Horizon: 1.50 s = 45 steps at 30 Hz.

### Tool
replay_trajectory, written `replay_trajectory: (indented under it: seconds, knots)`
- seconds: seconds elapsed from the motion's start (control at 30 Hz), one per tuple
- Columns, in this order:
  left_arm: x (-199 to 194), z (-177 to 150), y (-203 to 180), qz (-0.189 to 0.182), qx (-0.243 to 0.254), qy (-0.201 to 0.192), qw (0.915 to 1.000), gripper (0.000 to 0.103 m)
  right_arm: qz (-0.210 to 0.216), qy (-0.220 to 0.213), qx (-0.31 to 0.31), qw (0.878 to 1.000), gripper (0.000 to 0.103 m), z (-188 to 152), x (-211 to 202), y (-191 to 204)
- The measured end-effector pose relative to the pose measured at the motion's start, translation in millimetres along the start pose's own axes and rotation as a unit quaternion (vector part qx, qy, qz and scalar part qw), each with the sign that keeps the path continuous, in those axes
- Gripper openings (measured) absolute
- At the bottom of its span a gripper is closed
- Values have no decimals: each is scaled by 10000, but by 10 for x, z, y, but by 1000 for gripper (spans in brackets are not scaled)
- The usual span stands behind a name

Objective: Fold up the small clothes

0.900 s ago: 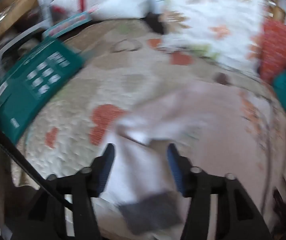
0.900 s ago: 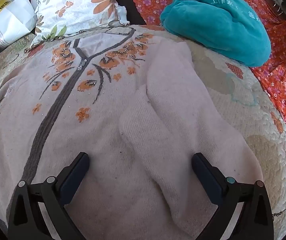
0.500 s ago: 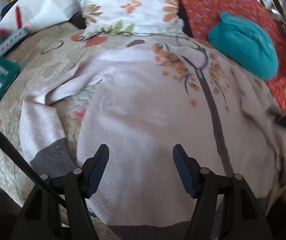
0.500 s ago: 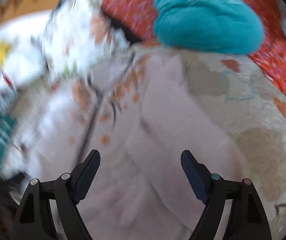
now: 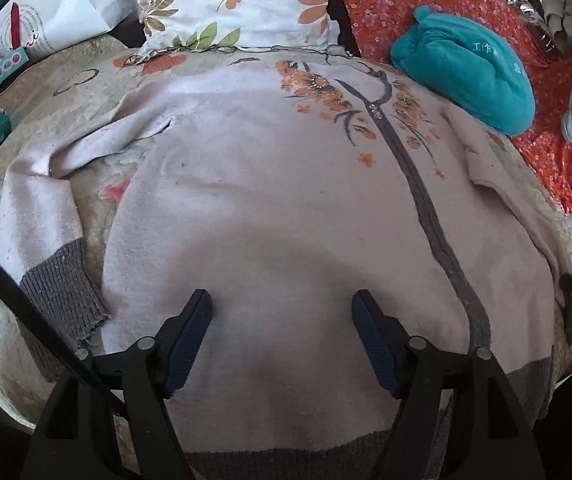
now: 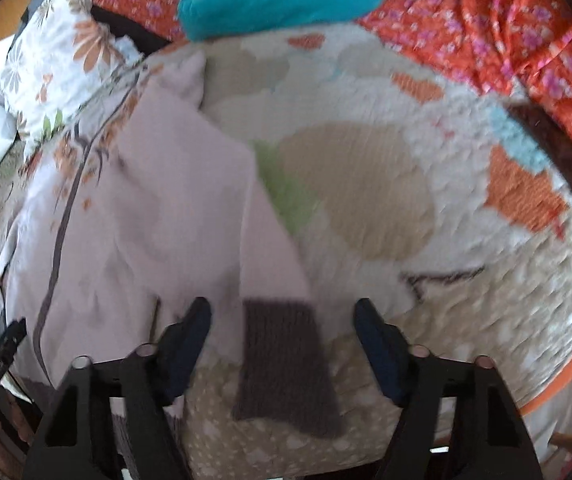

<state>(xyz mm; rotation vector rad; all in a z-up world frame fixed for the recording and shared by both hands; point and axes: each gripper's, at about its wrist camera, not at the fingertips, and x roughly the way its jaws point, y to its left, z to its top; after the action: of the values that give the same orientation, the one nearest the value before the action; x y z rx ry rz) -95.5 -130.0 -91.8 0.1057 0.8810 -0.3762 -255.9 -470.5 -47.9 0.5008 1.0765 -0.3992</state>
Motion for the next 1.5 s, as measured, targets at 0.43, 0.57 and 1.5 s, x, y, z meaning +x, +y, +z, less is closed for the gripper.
replay_trajectory:
  seconds: [0.43,0.57,1.5]
  knots:
    - [-53,27,-26,-3,-10,99,9999,72,-631,-1012,1741,9775,11,291,-776,-1559]
    - [-234,132,-8,-68,-90,-6,9999,72,-675,-1073,2078,9699,11,424,-853,-1880]
    - [-308,1225,1916,127,-2217,-341,9744,73,2050,201,-1196,9712,11,1308,517,2735]
